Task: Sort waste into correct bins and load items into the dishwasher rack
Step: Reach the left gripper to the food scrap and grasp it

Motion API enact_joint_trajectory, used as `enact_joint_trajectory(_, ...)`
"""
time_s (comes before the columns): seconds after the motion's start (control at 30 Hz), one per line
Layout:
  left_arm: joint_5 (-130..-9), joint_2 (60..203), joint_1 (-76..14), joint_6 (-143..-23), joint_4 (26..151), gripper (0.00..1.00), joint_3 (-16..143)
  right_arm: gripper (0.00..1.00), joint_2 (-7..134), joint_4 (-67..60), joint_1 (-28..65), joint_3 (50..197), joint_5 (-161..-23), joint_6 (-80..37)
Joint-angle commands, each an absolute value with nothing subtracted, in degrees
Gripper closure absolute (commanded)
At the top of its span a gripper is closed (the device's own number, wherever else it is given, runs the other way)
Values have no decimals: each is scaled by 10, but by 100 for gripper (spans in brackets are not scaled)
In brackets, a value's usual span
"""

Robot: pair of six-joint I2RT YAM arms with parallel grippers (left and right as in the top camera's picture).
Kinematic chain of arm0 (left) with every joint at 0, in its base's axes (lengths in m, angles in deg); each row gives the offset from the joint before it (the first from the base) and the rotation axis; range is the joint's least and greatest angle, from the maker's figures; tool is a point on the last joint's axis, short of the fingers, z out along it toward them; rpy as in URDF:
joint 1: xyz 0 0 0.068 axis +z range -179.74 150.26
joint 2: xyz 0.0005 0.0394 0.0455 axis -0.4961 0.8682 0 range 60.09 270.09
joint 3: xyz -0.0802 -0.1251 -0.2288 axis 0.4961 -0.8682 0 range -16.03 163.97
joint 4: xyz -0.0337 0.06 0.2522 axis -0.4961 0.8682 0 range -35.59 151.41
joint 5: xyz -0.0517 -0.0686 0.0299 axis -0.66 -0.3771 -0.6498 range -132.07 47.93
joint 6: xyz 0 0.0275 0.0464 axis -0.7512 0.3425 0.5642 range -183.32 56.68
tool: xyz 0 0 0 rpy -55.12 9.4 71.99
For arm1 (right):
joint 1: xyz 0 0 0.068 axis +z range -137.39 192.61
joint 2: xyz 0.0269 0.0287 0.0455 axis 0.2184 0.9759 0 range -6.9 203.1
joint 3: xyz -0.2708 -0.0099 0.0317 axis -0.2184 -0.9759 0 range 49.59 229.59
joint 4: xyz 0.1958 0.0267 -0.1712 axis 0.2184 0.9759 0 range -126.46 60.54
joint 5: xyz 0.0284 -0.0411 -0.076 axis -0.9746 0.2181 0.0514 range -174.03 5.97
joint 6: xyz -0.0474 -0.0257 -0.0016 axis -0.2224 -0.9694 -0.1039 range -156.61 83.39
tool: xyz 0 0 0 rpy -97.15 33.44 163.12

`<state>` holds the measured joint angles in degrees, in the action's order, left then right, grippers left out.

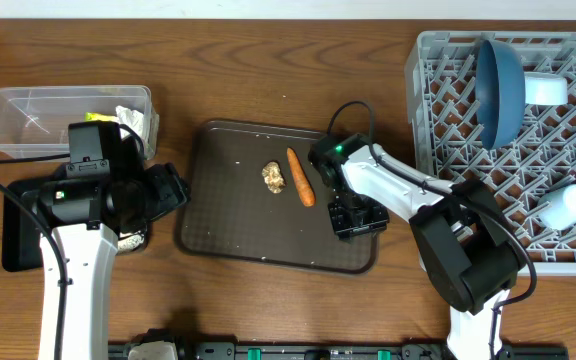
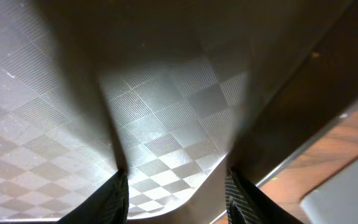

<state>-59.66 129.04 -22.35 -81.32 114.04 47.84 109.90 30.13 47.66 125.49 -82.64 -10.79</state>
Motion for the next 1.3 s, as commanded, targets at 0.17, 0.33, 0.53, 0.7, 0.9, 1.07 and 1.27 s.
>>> enact_joint_trajectory(0.17, -589, 1293, -221, -810, 1136, 29, 481, 54, 1112, 282, 458, 1260, -732, -110)
enact_joint_trajectory(0.33, -589, 1296, -245, -810, 1104, 29, 481, 53, 1054, 284, 465, 1294, -770, -128)
enact_joint_trajectory(0.53, -589, 1340, -321, -810, 1029, 28, 481, 36, 922, 276, 455, 1329, -774, -157)
enact_joint_trajectory(0.7, -589, 1423, -386, -810, 954, 28, 481, 25, 813, 291, 419, 1331, -774, -188)
enact_joint_trajectory(0.9, -575, 1526, -442, -797, 869, 28, 481, 19, 714, 348, 326, 1331, -769, -201)
enact_joint_trajectory(1.07, -555, 1590, -470, -797, 839, 28, 481, 18, 686, 386, 242, 1331, -770, -221)
enact_joint_trajectory(1.27, -555, 1651, -499, -798, 810, 28, 481, 18, 688, 410, 192, 1330, -770, -226)
